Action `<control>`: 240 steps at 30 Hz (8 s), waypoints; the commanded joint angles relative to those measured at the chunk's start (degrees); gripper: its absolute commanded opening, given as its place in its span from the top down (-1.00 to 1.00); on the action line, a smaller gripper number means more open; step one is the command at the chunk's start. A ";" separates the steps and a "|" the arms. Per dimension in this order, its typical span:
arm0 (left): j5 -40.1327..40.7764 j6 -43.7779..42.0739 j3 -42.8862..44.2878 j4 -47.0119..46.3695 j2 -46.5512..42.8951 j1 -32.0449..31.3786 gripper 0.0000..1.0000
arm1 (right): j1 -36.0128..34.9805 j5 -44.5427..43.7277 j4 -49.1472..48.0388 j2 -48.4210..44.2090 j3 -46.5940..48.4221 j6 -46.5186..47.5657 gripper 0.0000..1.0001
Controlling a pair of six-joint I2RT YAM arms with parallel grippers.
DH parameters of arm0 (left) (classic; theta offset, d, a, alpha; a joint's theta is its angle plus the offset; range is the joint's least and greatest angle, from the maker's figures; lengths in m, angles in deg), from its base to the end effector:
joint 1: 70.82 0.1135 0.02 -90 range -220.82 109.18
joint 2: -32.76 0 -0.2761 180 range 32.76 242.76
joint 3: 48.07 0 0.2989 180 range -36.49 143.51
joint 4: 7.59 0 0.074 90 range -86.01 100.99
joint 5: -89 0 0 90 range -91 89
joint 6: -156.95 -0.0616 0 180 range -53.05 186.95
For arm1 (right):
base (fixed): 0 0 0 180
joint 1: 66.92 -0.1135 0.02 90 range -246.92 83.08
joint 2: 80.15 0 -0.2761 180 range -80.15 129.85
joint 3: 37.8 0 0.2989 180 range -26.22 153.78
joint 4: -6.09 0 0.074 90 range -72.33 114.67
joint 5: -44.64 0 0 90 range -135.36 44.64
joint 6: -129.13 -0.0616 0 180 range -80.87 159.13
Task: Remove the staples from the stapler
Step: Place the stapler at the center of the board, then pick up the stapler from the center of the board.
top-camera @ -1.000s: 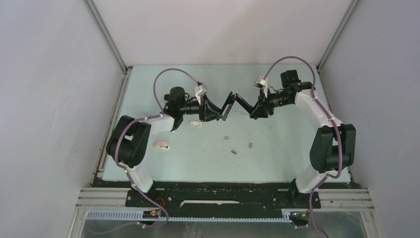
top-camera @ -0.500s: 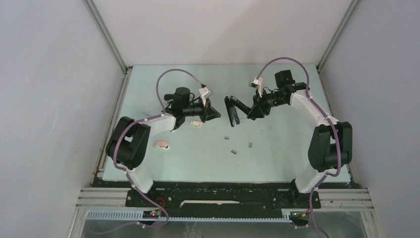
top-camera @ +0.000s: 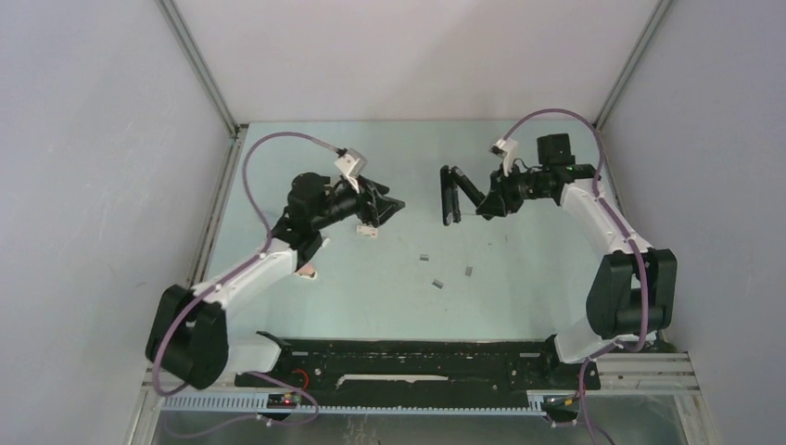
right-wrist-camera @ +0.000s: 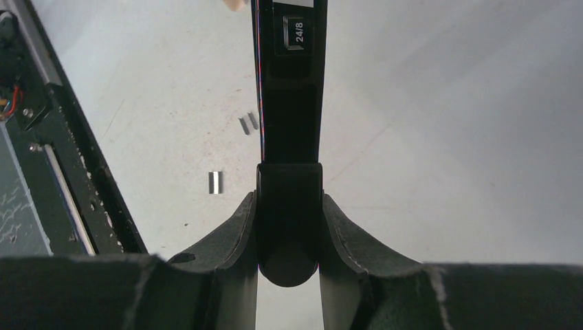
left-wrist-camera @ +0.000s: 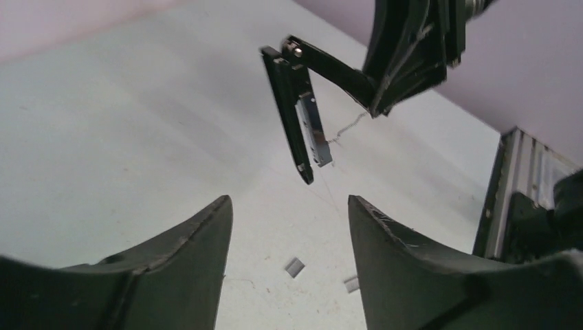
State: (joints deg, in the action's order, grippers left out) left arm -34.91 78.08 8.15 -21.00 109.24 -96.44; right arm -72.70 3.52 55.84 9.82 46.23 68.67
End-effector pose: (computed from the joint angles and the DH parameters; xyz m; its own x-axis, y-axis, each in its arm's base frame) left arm 0.3098 -0.1867 0.2635 -0.2712 -0.0476 -0.9613 0.8214 0.5092 -0.2569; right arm 0.3751 0.0846 0.2641 -0.4740 -0.3739 -0.7972 -0.8304 0.4910 0.2635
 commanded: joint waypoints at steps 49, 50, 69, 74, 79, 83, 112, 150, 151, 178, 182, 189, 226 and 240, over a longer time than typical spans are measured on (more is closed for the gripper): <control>11.32 -7.27 4.21 36.51 -26.64 8.80 -1.00 | 12.07 -45.34 5.41 34.55 36.17 -3.37 0.59; 11.32 -7.27 4.22 36.51 -26.72 8.83 -1.00 | 11.96 -45.48 5.40 34.82 36.24 -3.51 0.53; 12.94 -8.19 3.87 36.68 -27.17 8.82 -1.00 | 12.72 -39.43 1.43 15.50 24.15 -5.52 -0.58; 13.71 -8.41 3.80 36.67 -27.35 8.84 -1.00 | 12.64 -30.07 0.92 4.23 16.93 -6.85 -0.59; 14.65 -8.67 3.70 36.70 -26.96 8.87 -1.00 | 12.92 -15.00 -1.34 -7.18 7.86 -8.76 -0.59; 15.25 -8.75 3.61 36.77 -26.63 8.93 -1.00 | 13.61 -1.56 -8.24 -14.39 -1.42 -12.87 -0.59; 14.19 27.32 9.45 29.36 -2.93 21.40 -1.00 | 12.67 22.52 -26.41 -18.36 -15.58 -24.94 -0.55; 44.67 31.58 63.64 69.36 42.82 15.94 -0.82 | 11.49 21.60 -25.39 -17.29 -15.58 -23.10 -0.55; 45.55 32.39 63.10 69.42 42.69 15.91 -0.84 | 11.43 21.65 -25.39 -17.29 -15.58 -23.09 -0.55; 47.51 58.61 60.29 70.67 48.44 18.12 -0.66 | 11.32 22.23 -23.23 -17.18 -14.72 -21.45 -0.55; 48.34 59.87 60.41 71.81 49.22 18.72 -0.66 | 11.41 22.35 -23.23 -17.24 -14.70 -21.52 -0.55; 47.93 60.05 59.63 72.11 50.16 19.83 -0.51 | 11.75 22.40 -23.23 -17.38 -14.72 -21.57 -0.55; 19.90 30.97 40.28 36.90 35.42 21.21 0.99 | 12.99 23.19 -23.05 -17.77 -14.69 -22.16 -0.55; 8.49 24.14 36.22 28.08 30.91 19.88 1.00 | 12.67 23.27 -22.88 -17.19 -14.70 -21.83 -0.60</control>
State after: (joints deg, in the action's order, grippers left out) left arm -20.22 105.16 46.36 14.54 145.83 -75.94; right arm -59.94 25.66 33.16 -7.08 30.79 46.35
